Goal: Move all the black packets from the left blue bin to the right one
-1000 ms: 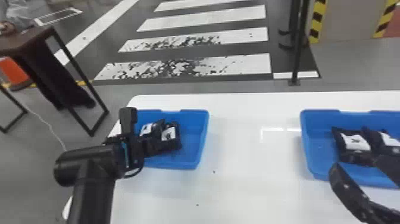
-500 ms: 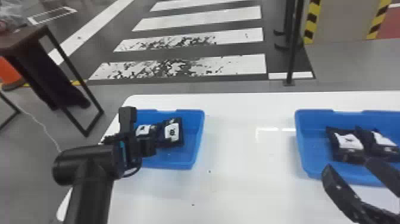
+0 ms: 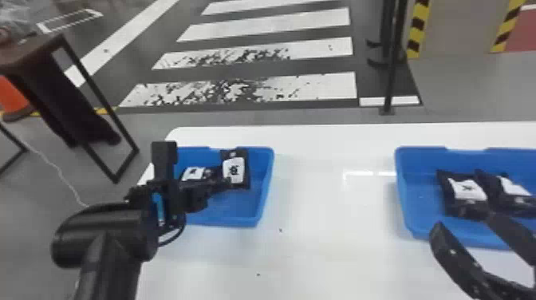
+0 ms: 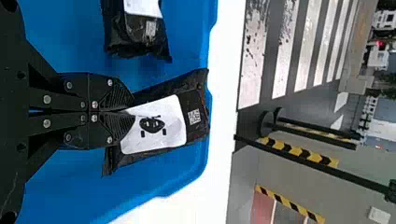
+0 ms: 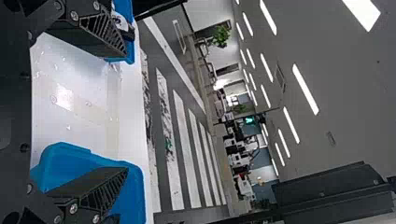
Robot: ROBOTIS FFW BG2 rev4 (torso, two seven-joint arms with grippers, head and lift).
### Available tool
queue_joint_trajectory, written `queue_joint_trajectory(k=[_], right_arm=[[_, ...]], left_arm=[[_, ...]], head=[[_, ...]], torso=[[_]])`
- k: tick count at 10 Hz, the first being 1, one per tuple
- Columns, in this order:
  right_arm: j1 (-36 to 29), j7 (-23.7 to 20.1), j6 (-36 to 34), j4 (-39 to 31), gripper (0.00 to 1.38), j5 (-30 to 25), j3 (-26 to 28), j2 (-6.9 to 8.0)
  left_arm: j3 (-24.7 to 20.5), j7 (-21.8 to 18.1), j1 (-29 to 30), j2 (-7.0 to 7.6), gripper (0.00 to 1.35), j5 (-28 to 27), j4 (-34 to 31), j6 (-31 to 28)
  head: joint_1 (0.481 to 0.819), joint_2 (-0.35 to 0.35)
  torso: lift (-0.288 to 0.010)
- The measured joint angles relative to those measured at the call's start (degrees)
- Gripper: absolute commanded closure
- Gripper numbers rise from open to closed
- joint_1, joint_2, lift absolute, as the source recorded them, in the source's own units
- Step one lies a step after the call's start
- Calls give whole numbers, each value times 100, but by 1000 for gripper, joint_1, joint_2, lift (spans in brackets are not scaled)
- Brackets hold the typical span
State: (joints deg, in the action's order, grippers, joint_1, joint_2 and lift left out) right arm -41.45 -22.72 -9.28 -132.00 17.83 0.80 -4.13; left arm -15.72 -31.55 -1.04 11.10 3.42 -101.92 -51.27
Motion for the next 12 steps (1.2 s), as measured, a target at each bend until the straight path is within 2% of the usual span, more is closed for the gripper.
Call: queue_joint_trajectory(k=[2, 4, 6, 8, 12], right_arm=[[52, -99, -15, -12, 173, 80, 0, 0], [251, -327, -147, 17, 173, 201, -33, -12], [643, -544, -339, 270, 173, 625, -322, -111], [1048, -561, -425, 579, 174, 1096, -622, -212], [1685, -499, -436, 1075, 176, 1706, -651, -373]], left_arm=[[-4, -137, 618, -33, 1170, 359, -1059, -71], [213, -252, 966, -62, 1170, 768, -1706, 59], [599, -334, 1042, -64, 1168, 1210, -2014, 258], [1085, -369, 1008, -58, 1170, 1558, -2150, 343], [1771, -387, 975, -30, 1170, 1934, -2162, 294]], head=[[695, 211], [695, 171], [695, 132], [695, 98], [695, 4]], torso=[[-140], [-140], [-140], [-140], [-140]])
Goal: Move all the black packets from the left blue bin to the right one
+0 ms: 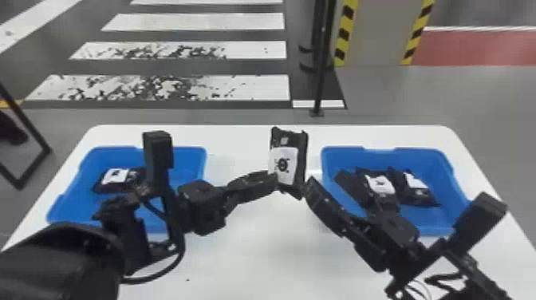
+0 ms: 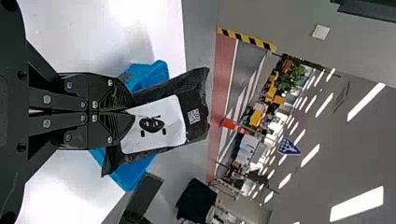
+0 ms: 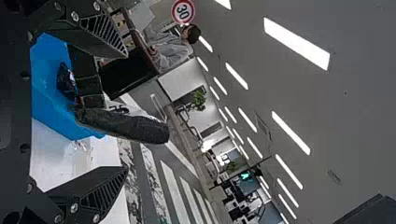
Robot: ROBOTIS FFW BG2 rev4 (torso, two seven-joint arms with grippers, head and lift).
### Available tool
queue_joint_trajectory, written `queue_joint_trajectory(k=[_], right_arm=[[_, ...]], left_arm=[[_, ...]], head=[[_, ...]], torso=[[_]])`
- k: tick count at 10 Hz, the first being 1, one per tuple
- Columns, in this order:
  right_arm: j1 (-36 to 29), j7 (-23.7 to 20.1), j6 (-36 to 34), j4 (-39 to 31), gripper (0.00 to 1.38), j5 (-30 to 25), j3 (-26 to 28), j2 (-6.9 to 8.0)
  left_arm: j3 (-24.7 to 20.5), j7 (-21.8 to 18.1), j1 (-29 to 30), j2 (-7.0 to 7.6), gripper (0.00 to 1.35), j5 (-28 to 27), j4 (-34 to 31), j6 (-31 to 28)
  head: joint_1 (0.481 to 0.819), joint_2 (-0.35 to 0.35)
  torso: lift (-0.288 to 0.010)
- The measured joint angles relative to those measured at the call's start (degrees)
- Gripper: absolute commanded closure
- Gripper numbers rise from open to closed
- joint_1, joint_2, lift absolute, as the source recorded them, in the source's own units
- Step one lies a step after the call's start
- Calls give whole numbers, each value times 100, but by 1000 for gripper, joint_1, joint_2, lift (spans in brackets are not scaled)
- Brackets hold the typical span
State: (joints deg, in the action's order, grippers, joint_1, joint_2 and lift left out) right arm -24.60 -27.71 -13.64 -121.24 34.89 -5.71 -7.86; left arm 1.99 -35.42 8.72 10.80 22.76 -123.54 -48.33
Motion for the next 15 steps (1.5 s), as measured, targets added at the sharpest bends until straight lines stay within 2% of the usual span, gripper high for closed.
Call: queue_joint_trajectory(k=[4, 5, 6, 7, 8, 9, 11, 12, 13, 14, 15], right_arm=[[411, 104, -4, 395, 183, 129, 89, -93], [488, 137, -9, 439, 246, 153, 107, -104], [554, 162, -14, 459, 699, 189, 111, -109], [590, 195, -54, 484, 987, 261, 112, -109], [601, 233, -127, 515, 1055, 368, 111, -98], [604, 245, -195, 551, 1308, 475, 106, -81], [603, 257, -174, 572, 1279, 505, 102, -60], [603, 258, -133, 572, 1279, 508, 102, -58], [610, 258, -116, 575, 1279, 514, 105, -57], [637, 268, -106, 601, 1279, 520, 142, -52], [689, 280, -100, 672, 1279, 498, 215, -43]], left_arm=[[323, -17, -27, 19, 1170, 236, 0, 3], [391, -17, -27, 24, 1170, 300, 0, -7], [459, -17, -28, 27, 1170, 338, 0, -33], [507, -17, -28, 29, 1168, 362, 0, -58], [527, -17, -18, 32, 1168, 378, 0, -79], [532, -17, -5, 33, 1168, 387, 0, -96], [533, -17, -5, 35, 1161, 402, 0, -91], [530, 2, 6, 31, 967, 443, 0, -79], [495, 80, 60, 15, 427, 586, 3, -53], [394, 130, 168, -26, 122, 715, 11, -34], [268, 134, 290, -61, 90, 761, 14, -19]], head=[[695, -67], [695, -75], [695, -87], [695, -96], [695, -98], [695, -96], [695, -96], [695, -98], [695, -99], [695, -99], [695, -98]], torso=[[-140], [-140], [-140], [-140], [-140], [-140], [-140], [-140], [-140], [-140], [-140]])
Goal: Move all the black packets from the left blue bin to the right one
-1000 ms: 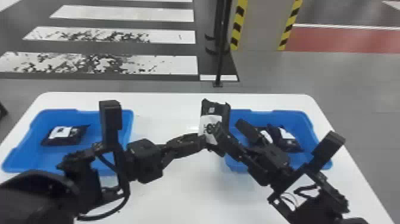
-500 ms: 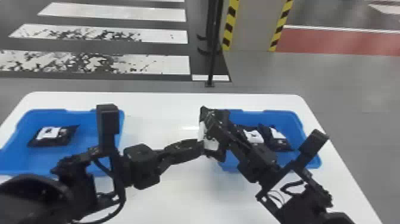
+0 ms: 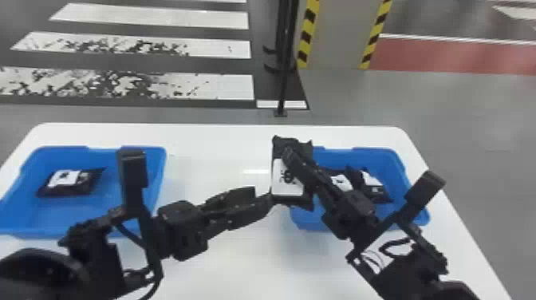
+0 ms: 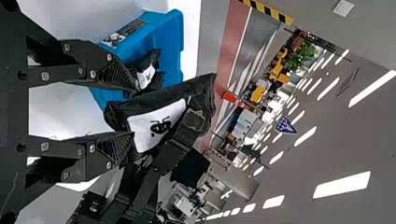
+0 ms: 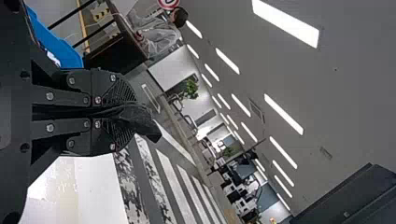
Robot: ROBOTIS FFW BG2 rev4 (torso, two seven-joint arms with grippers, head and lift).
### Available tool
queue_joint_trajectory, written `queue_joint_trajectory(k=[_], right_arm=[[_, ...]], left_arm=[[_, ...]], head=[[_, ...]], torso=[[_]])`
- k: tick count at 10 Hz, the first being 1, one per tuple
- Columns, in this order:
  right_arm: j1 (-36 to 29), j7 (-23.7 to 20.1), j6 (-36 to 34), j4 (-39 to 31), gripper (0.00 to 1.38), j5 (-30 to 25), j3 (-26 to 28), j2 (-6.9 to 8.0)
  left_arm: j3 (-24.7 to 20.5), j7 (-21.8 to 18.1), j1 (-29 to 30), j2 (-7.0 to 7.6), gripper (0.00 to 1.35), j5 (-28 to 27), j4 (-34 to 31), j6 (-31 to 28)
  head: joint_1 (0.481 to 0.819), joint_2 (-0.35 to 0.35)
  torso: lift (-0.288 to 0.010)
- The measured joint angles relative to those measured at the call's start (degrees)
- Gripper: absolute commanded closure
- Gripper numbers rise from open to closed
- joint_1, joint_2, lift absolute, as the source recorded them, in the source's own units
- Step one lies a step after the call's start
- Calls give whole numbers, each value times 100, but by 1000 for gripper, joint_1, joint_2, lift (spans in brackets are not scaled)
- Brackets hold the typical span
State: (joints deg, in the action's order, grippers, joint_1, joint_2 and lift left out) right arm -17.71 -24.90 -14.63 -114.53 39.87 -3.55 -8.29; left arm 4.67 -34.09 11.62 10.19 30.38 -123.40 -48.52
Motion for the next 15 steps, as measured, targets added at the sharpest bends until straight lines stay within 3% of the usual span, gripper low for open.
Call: queue_joint_trajectory(k=[3, 5, 6, 8, 9, 10, 12, 15], right_arm=[[501, 25, 4, 754, 1279, -271, 356, -31], [919, 74, -30, 1416, 1269, -757, 670, -40], [1058, 103, -144, 1625, 1131, -1009, 805, -41], [1194, 145, -550, 1813, 403, -1260, 924, -54], [1191, 153, -601, 1816, 197, -1417, 955, -58], [1118, 150, -538, 1728, 116, -1611, 997, -58], [623, 145, -177, 1143, 125, -2117, 1028, -46], [-557, 244, 465, -30, 127, -2811, 1019, 229]], left_arm=[[-380, -41, 351, -58, 150, 113, -28, 64], [-661, -58, 596, -97, 151, 116, -114, 10], [-776, -70, 687, -117, 151, 116, -141, -28], [-911, -81, 803, -132, 151, 94, -164, -68], [-1000, -82, 836, -139, 150, 57, -177, -70], [-1126, -89, 846, -141, 147, -10, -197, -70], [-1521, -89, 784, -141, 147, -368, -210, -108], [-2289, -60, 543, -80, 147, -1166, -211, -258]], head=[[695, -117], [695, -137], [695, -149], [695, -154], [695, -153], [695, -147], [695, -108], [695, 14]], torso=[[-140], [-140], [-140], [-140], [-140], [-140], [-140], [-140]])
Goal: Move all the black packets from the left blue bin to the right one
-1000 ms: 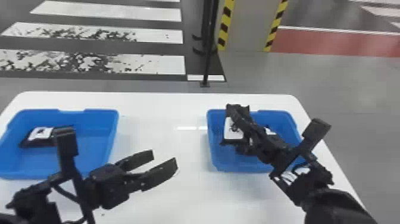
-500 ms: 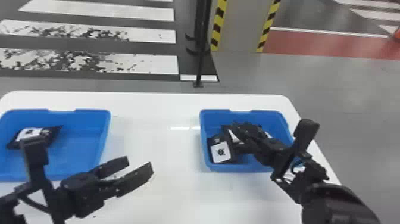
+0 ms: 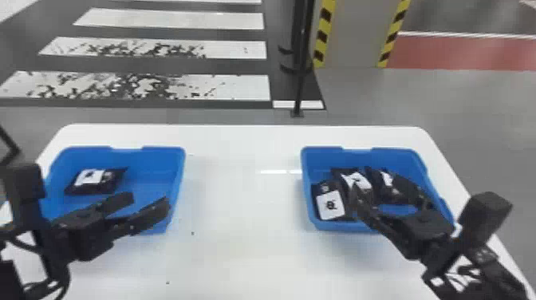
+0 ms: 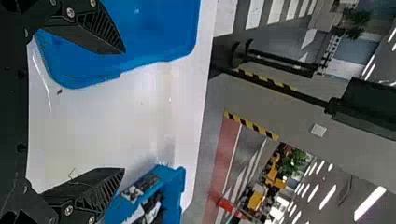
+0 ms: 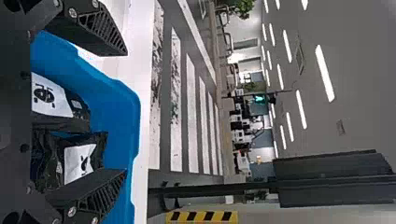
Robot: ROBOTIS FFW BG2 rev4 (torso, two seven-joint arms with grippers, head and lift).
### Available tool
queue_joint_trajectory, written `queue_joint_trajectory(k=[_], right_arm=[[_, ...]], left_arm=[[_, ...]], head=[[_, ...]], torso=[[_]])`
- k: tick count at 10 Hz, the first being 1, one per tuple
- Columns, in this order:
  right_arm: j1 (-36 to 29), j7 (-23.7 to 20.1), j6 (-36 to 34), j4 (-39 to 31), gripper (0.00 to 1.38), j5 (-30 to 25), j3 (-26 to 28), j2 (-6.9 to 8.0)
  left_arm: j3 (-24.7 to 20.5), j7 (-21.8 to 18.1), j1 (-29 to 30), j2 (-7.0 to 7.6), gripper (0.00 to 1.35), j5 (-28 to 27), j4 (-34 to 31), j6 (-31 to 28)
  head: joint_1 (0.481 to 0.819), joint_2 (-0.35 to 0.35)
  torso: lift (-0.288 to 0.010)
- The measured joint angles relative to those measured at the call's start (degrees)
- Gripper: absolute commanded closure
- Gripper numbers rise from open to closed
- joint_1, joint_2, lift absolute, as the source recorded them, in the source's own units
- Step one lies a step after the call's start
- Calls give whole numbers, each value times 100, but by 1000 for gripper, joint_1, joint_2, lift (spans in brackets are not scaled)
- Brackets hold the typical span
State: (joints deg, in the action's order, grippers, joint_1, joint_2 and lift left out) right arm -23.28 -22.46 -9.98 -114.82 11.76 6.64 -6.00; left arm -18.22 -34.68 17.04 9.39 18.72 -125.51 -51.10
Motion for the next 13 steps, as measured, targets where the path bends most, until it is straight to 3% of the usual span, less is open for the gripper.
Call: queue_joint_trajectory(k=[2, 4, 7, 10, 13], right_arm=[[-584, 94, 358, -457, 127, -143, -148, 142], [-986, 93, 468, -806, 128, -78, -361, 163], [-1283, 84, 458, -892, 128, 186, -722, 141], [-1276, 48, 376, -853, 128, 261, -778, 126], [-1272, 4, 292, -815, 133, 314, -810, 126]], left_arm=[[-383, 100, -296, 82, 144, -534, 80, -117], [-618, 181, -722, 191, 142, -991, 554, -181], [-810, 311, -1469, 336, 140, -1445, 1514, -256], [-721, 411, -2439, 471, 140, -1788, 2787, -226], [-540, 488, -3015, 561, 139, -2129, 3712, -273]], head=[[695, 119], [695, 227], [695, 333], [695, 350], [695, 350]], torso=[[-140], [-140], [-140], [-140], [-140]])
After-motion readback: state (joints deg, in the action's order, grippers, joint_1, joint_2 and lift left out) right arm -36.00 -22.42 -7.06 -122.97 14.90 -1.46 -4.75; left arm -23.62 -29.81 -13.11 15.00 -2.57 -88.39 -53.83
